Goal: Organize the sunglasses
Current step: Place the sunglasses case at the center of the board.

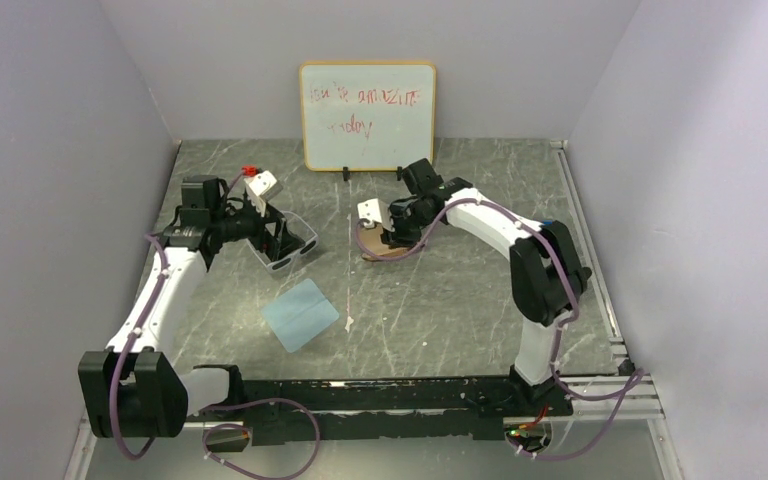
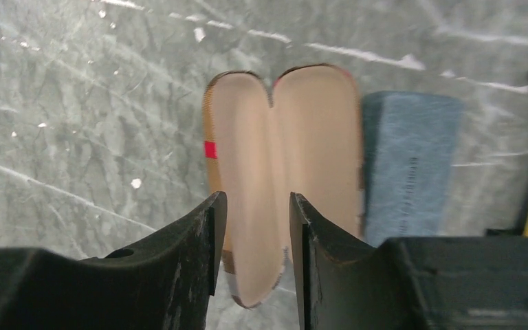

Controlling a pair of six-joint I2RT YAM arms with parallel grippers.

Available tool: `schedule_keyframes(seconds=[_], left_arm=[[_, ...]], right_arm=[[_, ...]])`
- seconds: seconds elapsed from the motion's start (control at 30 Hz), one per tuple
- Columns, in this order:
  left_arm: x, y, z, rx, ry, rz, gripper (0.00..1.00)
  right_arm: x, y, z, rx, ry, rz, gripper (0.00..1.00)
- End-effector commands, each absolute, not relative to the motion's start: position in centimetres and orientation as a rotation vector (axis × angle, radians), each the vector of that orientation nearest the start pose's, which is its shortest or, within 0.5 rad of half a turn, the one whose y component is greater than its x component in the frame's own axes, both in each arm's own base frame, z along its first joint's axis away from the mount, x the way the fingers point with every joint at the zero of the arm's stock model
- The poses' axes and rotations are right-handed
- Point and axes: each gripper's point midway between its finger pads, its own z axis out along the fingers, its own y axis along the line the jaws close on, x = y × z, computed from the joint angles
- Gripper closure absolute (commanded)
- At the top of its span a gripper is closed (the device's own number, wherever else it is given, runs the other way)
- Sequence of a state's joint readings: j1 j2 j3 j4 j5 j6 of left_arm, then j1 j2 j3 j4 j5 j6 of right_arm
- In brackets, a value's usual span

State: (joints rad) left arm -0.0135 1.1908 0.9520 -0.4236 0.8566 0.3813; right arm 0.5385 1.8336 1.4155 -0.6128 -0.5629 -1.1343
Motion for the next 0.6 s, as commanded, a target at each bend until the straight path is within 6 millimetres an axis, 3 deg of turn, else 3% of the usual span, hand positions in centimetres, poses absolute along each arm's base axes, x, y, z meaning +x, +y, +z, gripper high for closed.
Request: schedule_keyframes(seconds=[0.0, 0.4, 0.57], left_arm=[[30.3, -13.0, 21.8, 0.888, 1.797, -0.716, 0.04], [30.3, -13.0, 21.5, 0.890, 1.797, -0.719, 0.04], [30.2, -13.0, 21.5, 0.889, 1.796, -0.720, 0.04]], right_arm=[[33.4, 28.1, 9.5, -1.993, 1.557, 0.604, 0.59], [33.5, 27.7, 7.1, -1.998, 1.636, 0.614, 0.67], [33.6, 27.5, 6.2, -1.997, 1.646, 0.598, 0.76]])
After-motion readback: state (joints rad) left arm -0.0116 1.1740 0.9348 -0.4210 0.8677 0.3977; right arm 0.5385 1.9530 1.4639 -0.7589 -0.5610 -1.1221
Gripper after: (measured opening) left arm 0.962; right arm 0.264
